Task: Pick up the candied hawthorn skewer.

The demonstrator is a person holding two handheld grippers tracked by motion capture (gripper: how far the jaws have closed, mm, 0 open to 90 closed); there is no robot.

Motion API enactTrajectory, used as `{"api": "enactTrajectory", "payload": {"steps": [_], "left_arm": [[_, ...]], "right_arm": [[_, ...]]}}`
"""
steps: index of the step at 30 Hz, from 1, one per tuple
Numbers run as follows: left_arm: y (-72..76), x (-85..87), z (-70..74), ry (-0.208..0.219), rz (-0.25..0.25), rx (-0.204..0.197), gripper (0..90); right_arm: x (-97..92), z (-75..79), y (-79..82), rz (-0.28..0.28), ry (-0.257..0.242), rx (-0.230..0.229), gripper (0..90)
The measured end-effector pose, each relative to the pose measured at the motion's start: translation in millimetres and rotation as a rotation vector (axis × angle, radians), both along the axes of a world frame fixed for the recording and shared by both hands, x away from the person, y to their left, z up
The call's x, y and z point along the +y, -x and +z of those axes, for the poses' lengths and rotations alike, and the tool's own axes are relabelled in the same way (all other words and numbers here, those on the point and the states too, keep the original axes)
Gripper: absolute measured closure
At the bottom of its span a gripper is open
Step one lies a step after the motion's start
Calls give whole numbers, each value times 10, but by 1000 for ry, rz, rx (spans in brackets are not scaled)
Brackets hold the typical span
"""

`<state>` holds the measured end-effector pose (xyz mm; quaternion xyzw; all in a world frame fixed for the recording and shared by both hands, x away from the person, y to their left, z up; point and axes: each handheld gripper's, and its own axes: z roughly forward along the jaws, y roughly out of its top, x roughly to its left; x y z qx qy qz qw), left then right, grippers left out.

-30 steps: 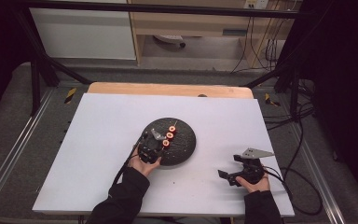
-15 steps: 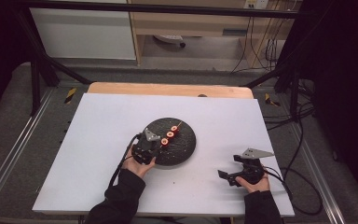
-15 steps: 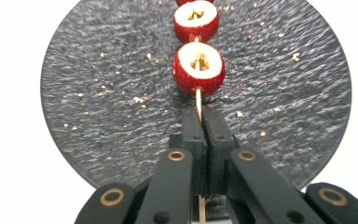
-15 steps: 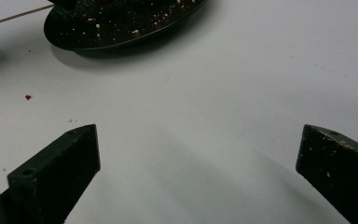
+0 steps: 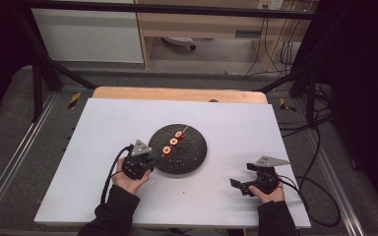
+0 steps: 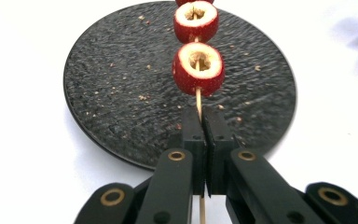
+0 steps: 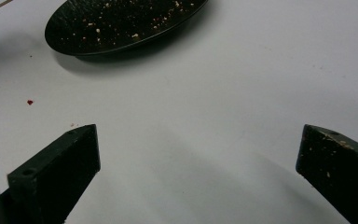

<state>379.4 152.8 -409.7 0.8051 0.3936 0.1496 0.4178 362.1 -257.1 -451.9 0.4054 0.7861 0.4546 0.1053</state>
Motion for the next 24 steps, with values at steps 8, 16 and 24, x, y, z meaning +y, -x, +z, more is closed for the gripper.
{"api": "enactTrajectory", "payload": {"steps": [8, 16, 24], "left_arm": [[177, 208, -8, 40, -66, -24, 881], [278, 330, -62, 48, -96, -33, 881], [383, 401, -95, 58, -122, -53, 881]], "right_arm": [[84, 55, -17, 11, 0, -12, 6], [297, 137, -74, 41, -8, -23, 6], [613, 267, -145, 69, -25, -35, 6]]}}
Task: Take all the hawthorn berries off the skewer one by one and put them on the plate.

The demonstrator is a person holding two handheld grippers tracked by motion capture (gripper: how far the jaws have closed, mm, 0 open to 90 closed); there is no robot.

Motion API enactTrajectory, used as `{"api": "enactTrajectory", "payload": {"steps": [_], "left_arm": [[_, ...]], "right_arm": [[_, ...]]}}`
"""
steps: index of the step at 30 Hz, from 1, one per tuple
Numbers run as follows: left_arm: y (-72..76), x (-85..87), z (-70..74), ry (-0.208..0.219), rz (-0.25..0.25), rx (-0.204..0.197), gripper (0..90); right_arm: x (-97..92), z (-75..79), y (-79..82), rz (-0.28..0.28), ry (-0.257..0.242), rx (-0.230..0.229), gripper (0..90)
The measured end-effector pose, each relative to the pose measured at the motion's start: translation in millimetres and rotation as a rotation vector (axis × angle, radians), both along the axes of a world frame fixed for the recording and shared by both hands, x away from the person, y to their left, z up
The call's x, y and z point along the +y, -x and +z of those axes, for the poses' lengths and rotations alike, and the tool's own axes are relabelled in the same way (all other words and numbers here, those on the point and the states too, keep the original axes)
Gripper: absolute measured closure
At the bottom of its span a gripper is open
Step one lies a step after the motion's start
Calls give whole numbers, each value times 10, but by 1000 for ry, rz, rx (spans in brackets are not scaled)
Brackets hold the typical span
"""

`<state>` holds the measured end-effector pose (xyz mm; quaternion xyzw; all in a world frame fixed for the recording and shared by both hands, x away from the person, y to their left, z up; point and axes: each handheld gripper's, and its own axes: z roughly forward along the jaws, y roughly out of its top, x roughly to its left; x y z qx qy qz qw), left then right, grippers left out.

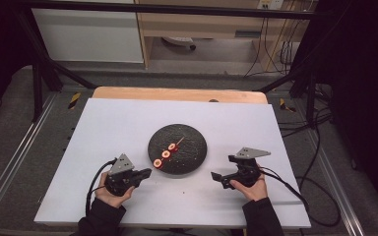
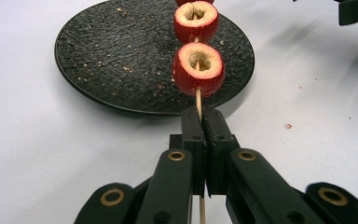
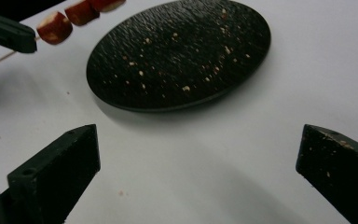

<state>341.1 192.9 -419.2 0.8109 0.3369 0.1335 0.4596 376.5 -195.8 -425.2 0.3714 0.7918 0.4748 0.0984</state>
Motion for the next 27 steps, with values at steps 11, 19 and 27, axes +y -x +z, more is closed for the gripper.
{"api": "enactTrajectory", "payload": {"steps": [11, 19, 27], "left_arm": [[47, -13, -25, 5, -13, -10, 881], [95, -91, -38, -9, -33, -31, 881], [154, -194, -40, -12, -65, -45, 881]], "right_arm": [[479, 187, -118, 38, -40, -18, 11], [728, 291, -189, 52, -73, -18, 56], [842, 253, -294, 65, -140, 50, 220]]}}
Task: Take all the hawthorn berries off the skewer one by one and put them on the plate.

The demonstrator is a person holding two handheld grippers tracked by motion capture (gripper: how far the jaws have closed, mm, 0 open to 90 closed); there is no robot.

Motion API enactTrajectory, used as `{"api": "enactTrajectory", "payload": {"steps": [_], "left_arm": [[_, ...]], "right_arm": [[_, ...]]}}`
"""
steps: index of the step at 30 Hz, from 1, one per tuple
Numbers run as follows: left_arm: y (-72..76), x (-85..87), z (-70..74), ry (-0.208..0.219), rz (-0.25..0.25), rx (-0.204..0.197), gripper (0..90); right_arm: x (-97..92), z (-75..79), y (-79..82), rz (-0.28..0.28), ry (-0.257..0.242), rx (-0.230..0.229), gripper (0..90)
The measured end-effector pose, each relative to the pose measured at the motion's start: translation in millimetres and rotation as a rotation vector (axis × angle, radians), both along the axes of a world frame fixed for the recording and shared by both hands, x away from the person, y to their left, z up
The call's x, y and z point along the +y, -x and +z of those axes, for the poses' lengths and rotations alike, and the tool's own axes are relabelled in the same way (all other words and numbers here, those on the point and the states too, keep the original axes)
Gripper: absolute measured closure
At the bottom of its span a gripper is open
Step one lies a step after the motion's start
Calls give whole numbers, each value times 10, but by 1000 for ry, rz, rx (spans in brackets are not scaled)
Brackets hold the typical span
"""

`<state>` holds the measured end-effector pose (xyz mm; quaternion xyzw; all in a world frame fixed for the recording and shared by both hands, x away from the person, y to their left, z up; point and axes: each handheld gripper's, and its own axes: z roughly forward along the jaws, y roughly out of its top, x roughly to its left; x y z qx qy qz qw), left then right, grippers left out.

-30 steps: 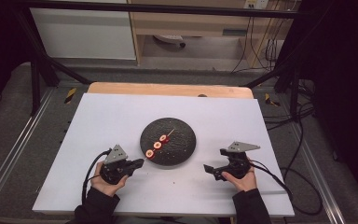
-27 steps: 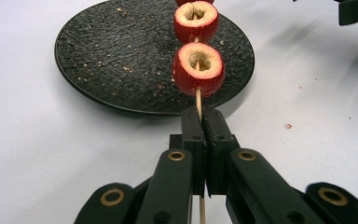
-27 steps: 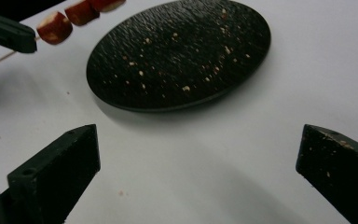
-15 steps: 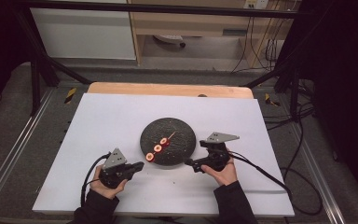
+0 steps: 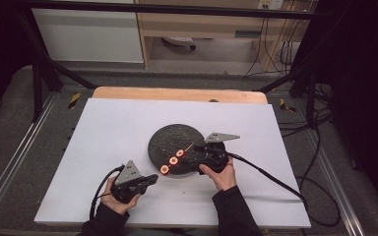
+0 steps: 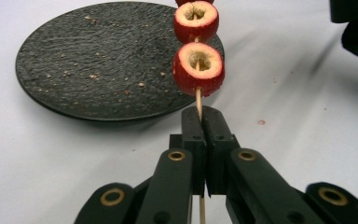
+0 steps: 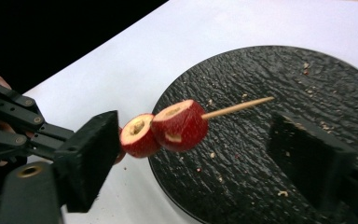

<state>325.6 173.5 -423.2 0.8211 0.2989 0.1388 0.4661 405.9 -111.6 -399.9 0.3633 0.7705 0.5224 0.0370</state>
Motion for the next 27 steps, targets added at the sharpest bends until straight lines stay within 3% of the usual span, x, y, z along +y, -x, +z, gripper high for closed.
{"api": "enactTrajectory", "payload": {"steps": [11, 27], "left_arm": [[49, -44, 20, 16, -27, -19, 881], [51, -15, 27, 26, -36, -34, 881]], "right_arm": [[10, -14, -40, 45, -64, 77, 439], [-39, 68, -64, 70, -134, 134, 591]]}}
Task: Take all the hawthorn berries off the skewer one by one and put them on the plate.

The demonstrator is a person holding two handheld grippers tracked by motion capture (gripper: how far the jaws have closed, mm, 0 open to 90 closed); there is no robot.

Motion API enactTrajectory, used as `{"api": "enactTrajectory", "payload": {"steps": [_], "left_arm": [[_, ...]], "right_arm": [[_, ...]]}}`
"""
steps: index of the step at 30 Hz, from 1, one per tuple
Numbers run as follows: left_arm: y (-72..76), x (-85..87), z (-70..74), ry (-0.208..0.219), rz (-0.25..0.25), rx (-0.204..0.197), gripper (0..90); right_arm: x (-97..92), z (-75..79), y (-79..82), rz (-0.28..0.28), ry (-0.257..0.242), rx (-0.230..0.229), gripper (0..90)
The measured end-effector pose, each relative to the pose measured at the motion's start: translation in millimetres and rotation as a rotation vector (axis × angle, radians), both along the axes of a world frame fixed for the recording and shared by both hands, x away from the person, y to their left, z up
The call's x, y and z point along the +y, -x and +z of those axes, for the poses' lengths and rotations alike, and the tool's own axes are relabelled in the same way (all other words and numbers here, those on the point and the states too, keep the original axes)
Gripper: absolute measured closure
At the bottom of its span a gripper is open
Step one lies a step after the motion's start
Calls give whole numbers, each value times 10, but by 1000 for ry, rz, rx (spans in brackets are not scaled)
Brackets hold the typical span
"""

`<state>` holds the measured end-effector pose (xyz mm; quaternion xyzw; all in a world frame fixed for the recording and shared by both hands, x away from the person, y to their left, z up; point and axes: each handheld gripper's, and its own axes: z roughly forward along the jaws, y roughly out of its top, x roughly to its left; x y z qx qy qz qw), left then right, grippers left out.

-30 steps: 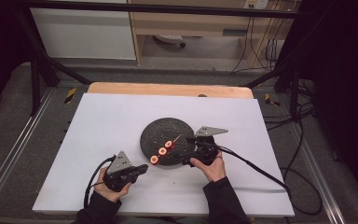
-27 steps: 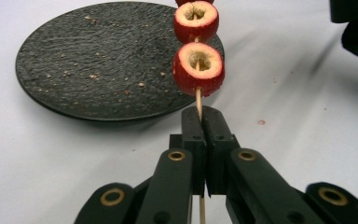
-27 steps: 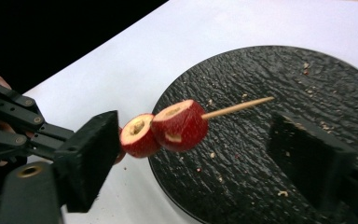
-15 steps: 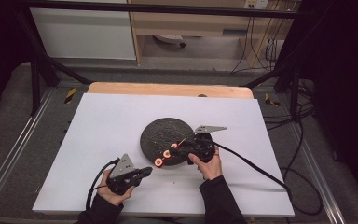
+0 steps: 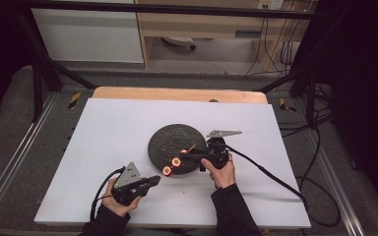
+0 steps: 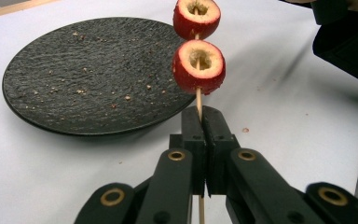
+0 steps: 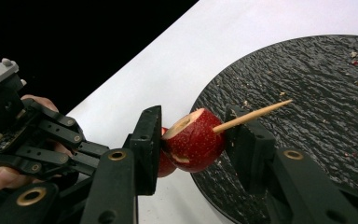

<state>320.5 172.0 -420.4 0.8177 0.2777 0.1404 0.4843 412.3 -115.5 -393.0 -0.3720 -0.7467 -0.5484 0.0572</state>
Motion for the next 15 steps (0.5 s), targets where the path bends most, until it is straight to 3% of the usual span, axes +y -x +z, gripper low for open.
{"api": "enactTrajectory", "payload": {"steps": [5, 6, 15], "left_arm": [[4, 11, 3, 0, 4, -6, 881], [6, 20, 3, -2, 6, -8, 881], [2, 81, 6, 3, 14, -10, 881]], "right_arm": [[-20, 27, -17, -18, -7, -5, 594], [-45, 57, -31, -47, -6, -19, 594], [-200, 214, -176, -126, 1, -53, 594]]}}
